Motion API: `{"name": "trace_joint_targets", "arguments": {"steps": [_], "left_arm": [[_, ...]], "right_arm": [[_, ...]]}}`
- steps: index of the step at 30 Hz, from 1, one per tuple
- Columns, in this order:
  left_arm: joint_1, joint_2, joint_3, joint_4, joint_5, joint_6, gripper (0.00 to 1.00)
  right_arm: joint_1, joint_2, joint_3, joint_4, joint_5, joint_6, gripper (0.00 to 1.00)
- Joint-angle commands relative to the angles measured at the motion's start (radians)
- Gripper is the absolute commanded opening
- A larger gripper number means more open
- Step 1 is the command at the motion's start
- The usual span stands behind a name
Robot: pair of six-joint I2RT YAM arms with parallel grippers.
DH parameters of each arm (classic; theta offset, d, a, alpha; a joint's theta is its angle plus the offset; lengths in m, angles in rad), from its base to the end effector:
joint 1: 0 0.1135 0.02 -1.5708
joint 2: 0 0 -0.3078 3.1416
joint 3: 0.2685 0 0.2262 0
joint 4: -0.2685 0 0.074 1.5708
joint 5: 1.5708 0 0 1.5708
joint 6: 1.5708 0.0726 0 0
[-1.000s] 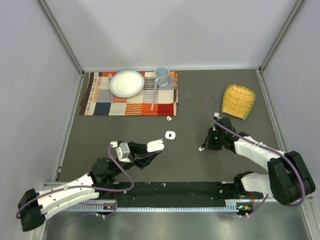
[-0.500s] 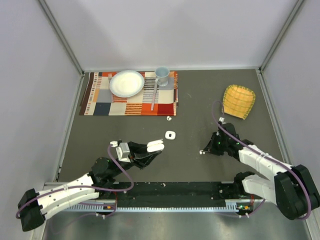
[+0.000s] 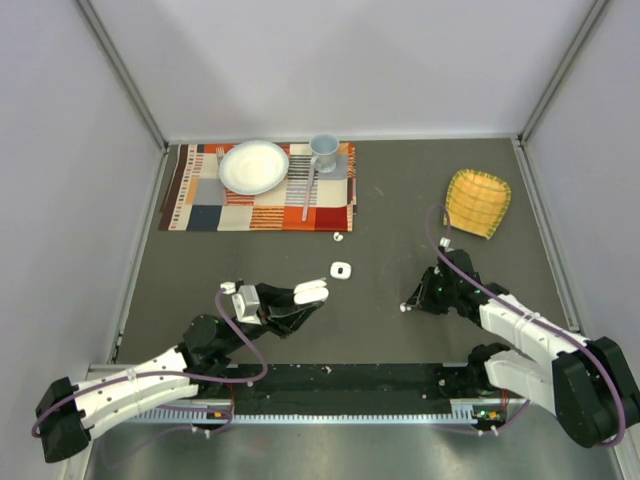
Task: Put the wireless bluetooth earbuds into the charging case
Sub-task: Pick up the right earbud from the center of the board.
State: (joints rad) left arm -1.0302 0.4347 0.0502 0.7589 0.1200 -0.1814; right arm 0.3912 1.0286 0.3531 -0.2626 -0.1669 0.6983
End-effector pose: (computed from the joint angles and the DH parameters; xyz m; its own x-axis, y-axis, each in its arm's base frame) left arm 0.0448 -0.0915 0.2704 0.0212 -0.3834 -0.9234 0.9276 0.3520 -0.1248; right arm 0.1387 0.0702 0.1702 -0.8711 0.3265 -0.3668 0.1218 0.8672 0.4828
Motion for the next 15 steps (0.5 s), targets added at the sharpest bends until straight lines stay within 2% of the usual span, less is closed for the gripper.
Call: {"name": "trace_joint_targets", "arguments": {"steps": [1,5,7,10,13,15], "left_arm": [[-0.004,-0.001,-0.013,0.059,0.01,-0.007,0.0],[-0.004,0.002,-0.015,0.057,0.01,-0.007,0.0],[-0.004,0.001,-0.015,0.059,0.007,-0.006,0.0],[-0.004,0.004,-0.013,0.059,0.009,-0.007,0.0],[-0.004,0.004,-0.013,0.059,0.007,-0.006,0.0],[-0.004,0.006,-0.013,0.062,0.006,-0.004,0.0]], "right_arm": [[0.018,0.014,-0.003,-0.012,0.0,-0.028,0.18],[0.021,0.025,-0.008,-0.006,-0.016,-0.033,0.1],[0.023,0.021,-0.011,-0.013,-0.005,-0.029,0.01],[0.025,-0.024,-0.032,-0.006,0.015,0.024,0.0],[0.025,-0.085,-0.077,-0.012,0.058,0.223,0.0],[0.04,-0.134,-0.14,0.049,0.058,0.291,0.0]]}}
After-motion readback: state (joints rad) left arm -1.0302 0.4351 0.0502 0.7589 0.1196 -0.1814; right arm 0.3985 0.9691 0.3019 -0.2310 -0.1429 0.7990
